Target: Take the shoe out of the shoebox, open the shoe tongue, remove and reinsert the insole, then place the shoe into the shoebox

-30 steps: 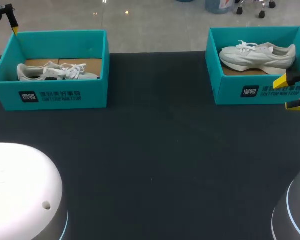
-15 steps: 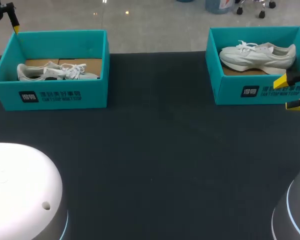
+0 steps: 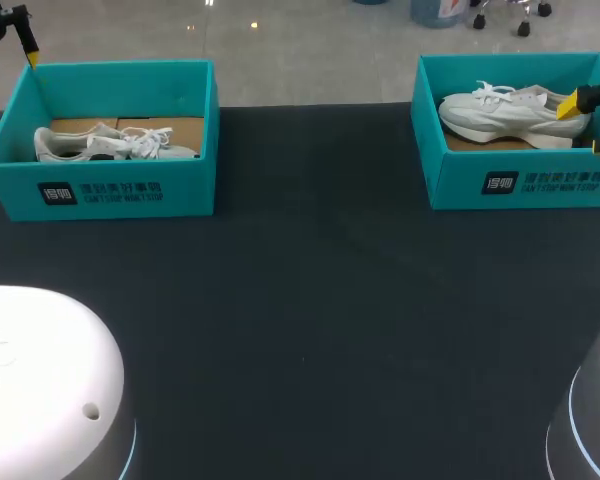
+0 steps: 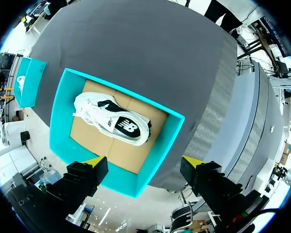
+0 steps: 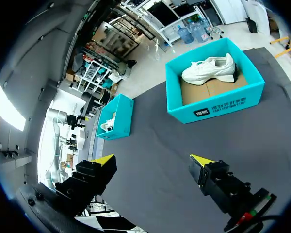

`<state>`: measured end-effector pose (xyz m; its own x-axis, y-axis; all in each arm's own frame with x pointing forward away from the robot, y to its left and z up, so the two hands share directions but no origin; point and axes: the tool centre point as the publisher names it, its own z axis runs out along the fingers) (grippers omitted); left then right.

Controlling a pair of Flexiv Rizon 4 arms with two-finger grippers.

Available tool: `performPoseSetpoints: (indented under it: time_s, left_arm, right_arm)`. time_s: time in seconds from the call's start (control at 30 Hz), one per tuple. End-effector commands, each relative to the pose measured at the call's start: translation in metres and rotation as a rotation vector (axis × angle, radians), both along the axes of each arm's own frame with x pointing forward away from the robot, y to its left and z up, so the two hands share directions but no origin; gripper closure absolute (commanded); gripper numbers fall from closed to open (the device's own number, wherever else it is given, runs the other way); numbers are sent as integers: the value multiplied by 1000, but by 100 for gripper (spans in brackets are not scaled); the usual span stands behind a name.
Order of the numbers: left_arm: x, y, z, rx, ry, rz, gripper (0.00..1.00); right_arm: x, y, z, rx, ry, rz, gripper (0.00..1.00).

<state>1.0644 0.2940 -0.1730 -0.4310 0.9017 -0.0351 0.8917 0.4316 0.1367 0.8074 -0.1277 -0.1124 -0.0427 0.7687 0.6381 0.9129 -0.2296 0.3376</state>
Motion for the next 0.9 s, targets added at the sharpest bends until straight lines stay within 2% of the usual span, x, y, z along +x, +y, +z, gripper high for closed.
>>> performPoseSetpoints:
  time_s: [0.03,0.23,0.47,0.53,0.9]
  left_arm:
    - [0,0,0,3,0,1,0]
    - [0,0,0,3,0,1,0]
    - [0,0,0,3,0,1,0]
    - [0,0,0,3,0,1,0]
    - [0,0,0,3,0,1,0]
  right_arm:
    - [64,-7,13,-92,64,35,0]
    - [108,-20,6,-218,93,41,0]
    - [141,-43,-8,-338,116,15,0]
    - [146,-48,-10,-349,123,-5,0]
    - [146,-48,-10,-349,123,-5,0]
